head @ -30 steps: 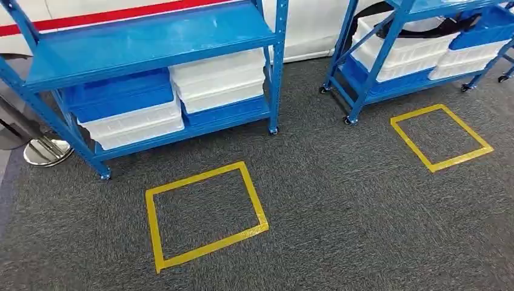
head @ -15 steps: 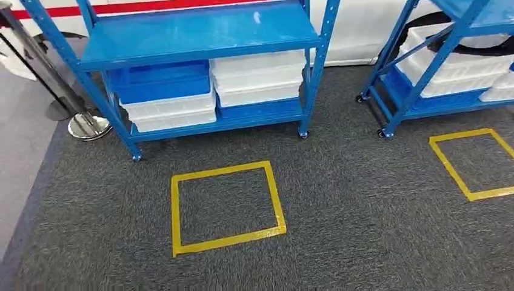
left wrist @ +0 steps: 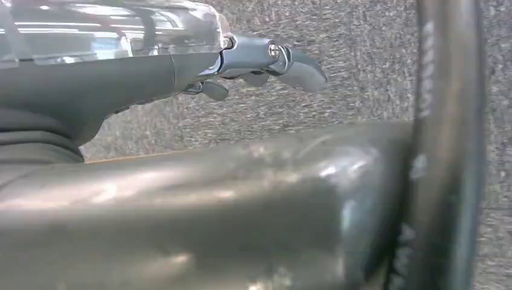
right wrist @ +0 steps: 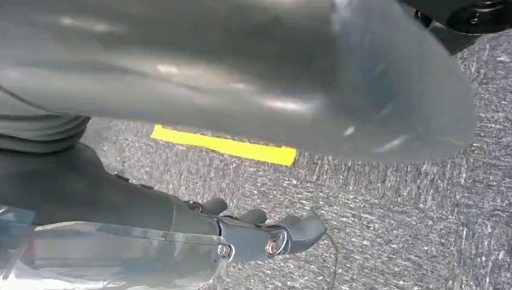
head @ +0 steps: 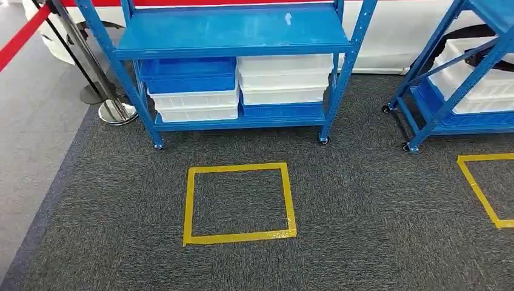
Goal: Take the parts from the cabinet and place them on the table.
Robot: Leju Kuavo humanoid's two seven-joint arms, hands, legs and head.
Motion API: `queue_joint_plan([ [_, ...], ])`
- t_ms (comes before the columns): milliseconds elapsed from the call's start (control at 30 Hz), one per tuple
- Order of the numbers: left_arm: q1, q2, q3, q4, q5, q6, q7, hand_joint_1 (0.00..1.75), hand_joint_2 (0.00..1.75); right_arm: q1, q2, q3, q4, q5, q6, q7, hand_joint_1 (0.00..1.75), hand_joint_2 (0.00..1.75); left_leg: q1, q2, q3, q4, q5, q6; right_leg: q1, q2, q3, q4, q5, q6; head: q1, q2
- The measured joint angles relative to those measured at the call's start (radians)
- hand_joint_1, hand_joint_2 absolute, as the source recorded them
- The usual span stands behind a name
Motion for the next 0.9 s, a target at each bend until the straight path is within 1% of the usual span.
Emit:
queue_joint_plan([
  [33, 0.002, 0.0, 0.002, 0.0, -0.001, 0.0, 0.0, 0.0, 0.0, -0.001, 0.0, 0.0, 0.0, 0.0, 0.0, 0.001, 0.0, 0.0, -0.002, -0.001, -0.002, 0.001, -0.001, 0.003, -0.001, -0.001, 0.001, -0.002, 0.001, 0.004, 0.0, 0.0],
  [67, 0.004, 0.0, 0.005, 0.0, -0.005, -0.001, 0.0, 0.0, 0.0, -0.003, 0.0, 0.0, 0.0, 0.001, 0.0, 0.003, 0.0, 0.0, -0.001, -0.003, -0.001, -0.005, 0.001, 0.011, 0.001, -0.002, 0.004, -0.004, 0.001, 0.011, 0.0, 0.0],
  [100, 0.004, 0.0, 0.009, 0.0, -0.006, -0.002, 0.0, 0.0, 0.0, -0.003, 0.0, 0.0, 0.0, 0.003, 0.0, 0.007, 0.0, 0.0, 0.009, -0.002, 0.009, -0.015, 0.009, 0.021, -0.002, 0.007, 0.003, 0.003, -0.006, 0.018, 0.0, 0.0],
  [133, 0.003, -0.002, 0.012, 0.0, -0.007, -0.002, 0.0, 0.0, 0.0, -0.002, -0.001, -0.001, 0.0, 0.009, 0.001, 0.01, 0.0, 0.0, 0.009, -0.008, 0.009, -0.016, 0.011, 0.025, -0.004, 0.025, -0.006, 0.028, -0.026, 0.022, 0.001, 0.0],
  [167, 0.001, -0.002, 0.014, 0.0, -0.009, -0.002, 0.002, 0.0, 0.0, 0.0, -0.001, -0.001, 0.0, 0.014, 0.001, 0.011, 0.0, 0.0, 0.009, -0.01, 0.006, -0.016, 0.014, 0.031, -0.004, 0.036, -0.036, 0.089, -0.069, 0.023, 0.0, 0.0],
  [200, 0.0, -0.002, 0.014, 0.0, -0.011, -0.002, 0.005, 0.0, 0.0, 0.002, -0.001, -0.001, 0.0, 0.024, 0.005, 0.016, 0.0, 0.0, 0.008, -0.016, 0.004, -0.016, 0.015, 0.032, -0.006, 0.04, -0.077, 0.172, -0.113, 0.025, 0.0, 0.0],
  [233, -0.001, -0.002, 0.015, 0.0, -0.018, -0.002, 0.009, 0.0, 0.0, 0.004, -0.001, 0.0, 0.0, 0.033, 0.008, 0.021, 0.0, 0.0, 0.008, -0.022, 0.001, -0.016, 0.015, 0.033, -0.007, 0.042, -0.117, 0.253, -0.145, 0.028, 0.0, 0.0],
  [267, -0.001, -0.002, 0.016, 0.0, -0.02, -0.002, 0.015, 0.0, 0.0, 0.005, -0.001, 0.0, 0.0, 0.037, 0.008, 0.022, 0.0, 0.0, 0.008, -0.03, 0.0, -0.015, 0.015, 0.033, -0.008, 0.042, -0.143, 0.303, -0.153, 0.03, 0.0, 0.0],
  [300, -0.001, -0.002, 0.016, 0.001, -0.021, -0.002, 0.017, 0.0, 0.0, 0.007, -0.001, 0.0, 0.001, 0.037, 0.005, 0.024, 0.0, 0.0, 0.008, -0.03, 0.001, -0.014, 0.015, 0.033, -0.009, 0.042, -0.144, 0.302, -0.134, 0.031, 0.0, 0.0],
  [333, 0.0, -0.003, 0.017, 0.002, -0.021, -0.002, 0.018, 0.0, 0.0, 0.008, -0.001, 0.0, 0.0, 0.033, 0.001, 0.024, 0.0, 0.0, 0.008, -0.036, 0.002, -0.013, 0.014, 0.033, -0.011, 0.042, -0.126, 0.261, -0.097, 0.031, 0.0, 0.0],
  [367, 0.001, -0.005, 0.018, 0.002, -0.021, -0.003, 0.019, 0.0, 0.0, 0.008, -0.002, -0.003, 0.0, 0.026, -0.003, 0.024, 0.0, 0.0, 0.008, -0.044, 0.004, -0.012, 0.013, 0.031, -0.012, 0.043, -0.091, 0.181, -0.046, 0.029, 0.0, 0.0],
  [400, 0.002, -0.007, 0.02, 0.003, -0.021, -0.003, 0.019, 0.0, 0.0, 0.008, -0.003, -0.008, 0.0, 0.023, -0.004, 0.024, 0.0, 0.0, 0.008, -0.049, 0.006, -0.009, 0.01, 0.027, -0.014, 0.047, -0.047, 0.083, 0.004, 0.026, 0.0, 0.0],
  [433, 0.003, -0.009, 0.021, 0.003, -0.021, -0.003, 0.019, 0.0, 0.0, 0.008, -0.003, -0.011, 0.0, 0.022, -0.003, 0.024, 0.0, 0.0, 0.007, -0.052, 0.003, -0.006, 0.007, 0.022, -0.015, 0.059, -0.025, 0.023, 0.015, 0.021, 0.0, 0.0],
  [467, 0.002, -0.01, 0.023, 0.003, -0.021, -0.003, 0.019, 0.0, 0.0, 0.007, -0.003, -0.012, 0.0, 0.022, -0.003, 0.024, 0.0, 0.0, 0.0, -0.055, -0.003, 0.005, 0.002, 0.014, -0.009, 0.063, -0.022, 0.009, 0.008, 0.018, 0.0, 0.0],
  [500, 0.002, -0.01, 0.023, 0.003, -0.021, -0.003, 0.019, 0.0, 0.0, 0.006, -0.003, -0.013, 0.0, 0.022, -0.003, 0.024, 0.0, 0.0, 0.002, -0.056, -0.004, 0.001, 0.004, 0.008, -0.008, 0.062, -0.025, 0.013, 0.009, 0.016, 0.0, 0.0],
  [533, 0.003, -0.01, 0.024, 0.003, -0.021, -0.003, 0.02, 0.0, 0.0, 0.005, -0.003, -0.013, 0.0, 0.021, -0.002, 0.024, 0.0, 0.0, 0.002, -0.056, -0.004, -0.003, 0.002, 0.002, -0.005, 0.062, -0.025, 0.014, 0.006, 0.011, 0.0, 0.0],
  [567, 0.003, -0.011, 0.024, 0.003, -0.021, -0.003, 0.02, 0.0, 0.0, 0.005, -0.003, -0.015, 0.0, 0.021, -0.002, 0.024, 0.0, 0.0, 0.003, -0.057, -0.002, -0.007, 0.002, -0.004, -0.005, 0.061, -0.023, 0.012, 0.005, 0.004, 0.0, 0.0],
  [600, 0.004, -0.012, 0.024, 0.003, -0.021, -0.003, 0.02, 0.0, 0.0, 0.005, -0.003, -0.016, 0.0, 0.022, -0.002, 0.024, 0.0, 0.0, 0.004, -0.057, 0.001, -0.003, -0.003, -0.012, -0.013, 0.056, -0.017, 0.001, 0.01, -0.007, 0.0, 0.0],
  [633, 0.004, -0.013, 0.024, 0.003, -0.021, -0.003, 0.02, 0.0, 0.0, 0.007, -0.003, -0.016, 0.0, 0.021, -0.002, 0.024, 0.0, 0.0, 0.006, -0.04, -0.004, 0.02, -0.016, -0.014, -0.013, 0.052, -0.012, -0.002, 0.01, -0.012, 0.0, 0.0],
  [667, 0.003, -0.013, 0.025, 0.003, -0.021, -0.003, 0.02, 0.0, 0.0, 0.009, -0.003, -0.016, 0.0, 0.021, -0.002, 0.024, 0.0, 0.0, 0.006, -0.025, -0.033, 0.077, -0.052, -0.017, -0.013, 0.049, -0.012, -0.002, 0.007, -0.019, 0.0, 0.0],
  [733, 0.001, -0.013, 0.026, 0.003, -0.021, -0.003, 0.02, 0.0, 0.0, 0.009, -0.003, -0.018, 0.0, 0.021, -0.002, 0.024, 0.0, 0.0, 0.007, -0.019, -0.114, 0.239, -0.128, -0.024, -0.008, 0.043, -0.01, -0.001, 0.003, -0.024, 0.0, 0.0],
  [767, 0.001, -0.013, 0.028, 0.003, -0.021, -0.003, 0.02, 0.0, 0.0, 0.009, -0.003, -0.018, 0.0, 0.021, -0.002, 0.024, 0.0, 0.0, 0.007, -0.018, -0.146, 0.298, -0.141, -0.025, -0.006, 0.04, -0.009, 0.0, 0.0, -0.025, 0.0, 0.0],
  [800, 0.004, -0.014, 0.03, 0.003, -0.021, -0.003, 0.02, 0.0, 0.0, 0.009, -0.003, -0.018, 0.0, 0.021, -0.002, 0.024, 0.0, 0.0, 0.007, -0.017, -0.156, 0.312, -0.132, -0.025, -0.005, 0.038, -0.004, 0.001, -0.003, -0.025, 0.0, 0.0],
  [833, 0.007, -0.014, 0.031, 0.004, -0.021, -0.003, 0.02, 0.0, 0.0, 0.009, -0.003, -0.018, 0.0, 0.021, -0.002, 0.024, 0.0, 0.0, 0.007, -0.016, -0.14, 0.274, -0.096, -0.022, -0.003, 0.037, 0.003, 0.001, -0.009, -0.024, 0.0, 0.0],
  [867, 0.007, -0.014, 0.031, 0.004, -0.021, -0.003, 0.02, 0.0, 0.0, 0.009, -0.003, -0.019, 0.0, 0.021, -0.002, 0.024, 0.0, 0.0, 0.007, -0.015, -0.107, 0.203, -0.05, -0.017, -0.002, 0.035, 0.012, 0.001, -0.014, -0.023, 0.0, 0.0],
  [900, 0.007, -0.014, 0.031, 0.004, -0.021, -0.003, 0.02, 0.0, 0.0, 0.009, -0.003, -0.019, 0.0, 0.021, -0.002, 0.024, 0.0, 0.0, 0.005, -0.013, -0.065, 0.115, -0.003, -0.01, -0.001, 0.033, 0.021, 0.001, -0.019, -0.021, 0.0, 0.0],
])
